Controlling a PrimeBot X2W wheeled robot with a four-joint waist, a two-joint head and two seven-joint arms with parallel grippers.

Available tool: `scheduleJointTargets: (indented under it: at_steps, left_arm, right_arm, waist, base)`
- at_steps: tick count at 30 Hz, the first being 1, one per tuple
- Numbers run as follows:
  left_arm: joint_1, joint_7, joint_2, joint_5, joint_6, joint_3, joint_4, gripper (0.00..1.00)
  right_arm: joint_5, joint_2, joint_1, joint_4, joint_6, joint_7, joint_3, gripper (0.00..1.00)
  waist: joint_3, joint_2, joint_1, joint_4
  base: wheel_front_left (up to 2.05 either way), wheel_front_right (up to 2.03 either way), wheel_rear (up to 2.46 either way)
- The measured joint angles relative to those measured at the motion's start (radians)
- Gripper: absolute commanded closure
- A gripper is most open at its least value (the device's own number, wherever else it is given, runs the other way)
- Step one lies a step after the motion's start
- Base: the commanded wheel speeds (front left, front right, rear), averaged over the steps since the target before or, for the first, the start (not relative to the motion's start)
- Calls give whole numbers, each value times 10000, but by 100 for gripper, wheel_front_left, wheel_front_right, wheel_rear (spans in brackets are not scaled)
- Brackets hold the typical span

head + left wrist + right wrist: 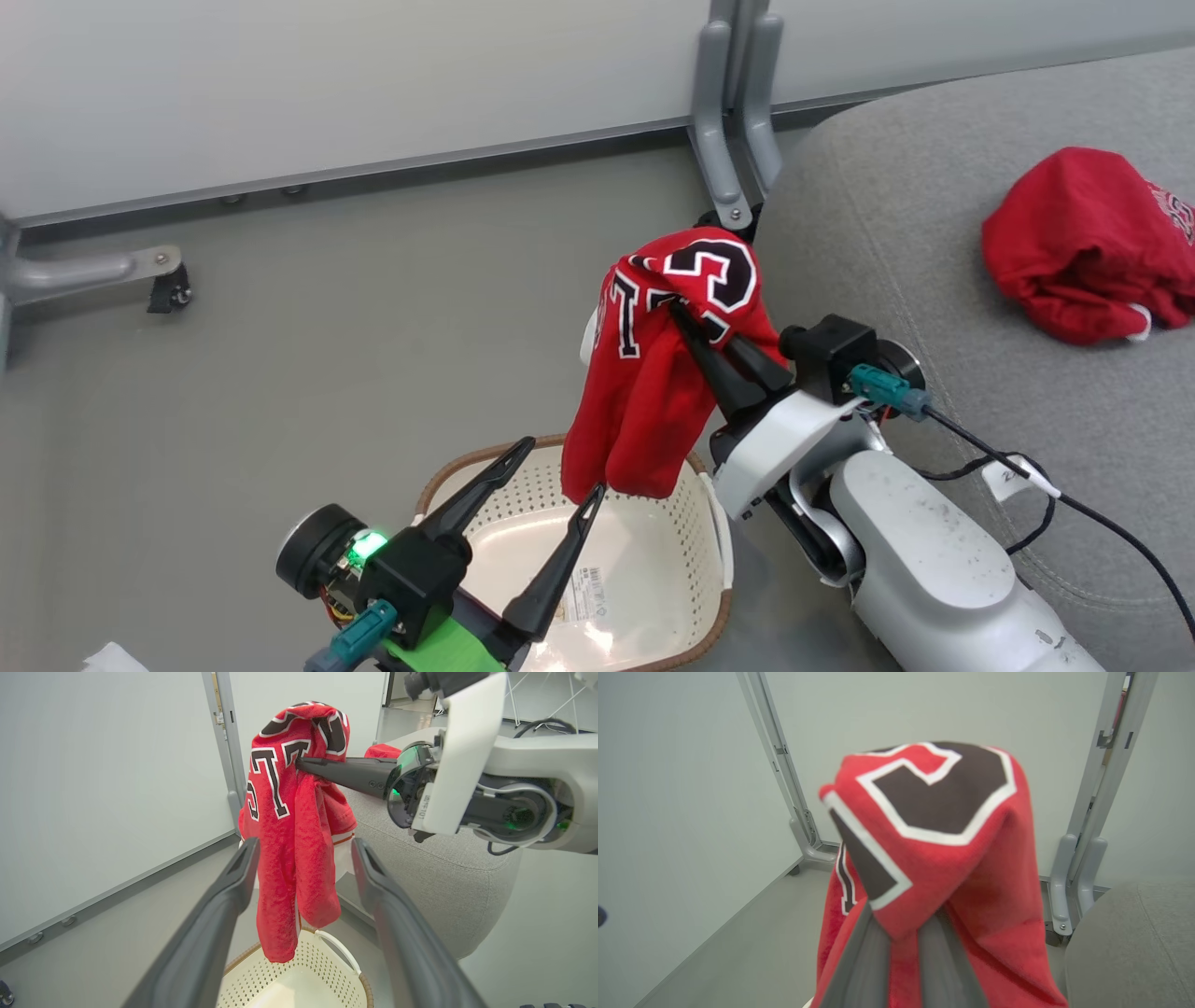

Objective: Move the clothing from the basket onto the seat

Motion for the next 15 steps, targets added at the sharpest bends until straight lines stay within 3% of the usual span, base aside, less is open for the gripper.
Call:
scheduleJointTargets:
  at_steps: [15]
  left_arm:
    - [-512, 420, 6, 63, -244, -267, -65, 0]
  right_arm:
    - [-234, -301, 529, -194, 0, -153, -1774, 100]
  waist:
    - [620, 0, 0, -2545]
  base:
    - [0, 0, 0]
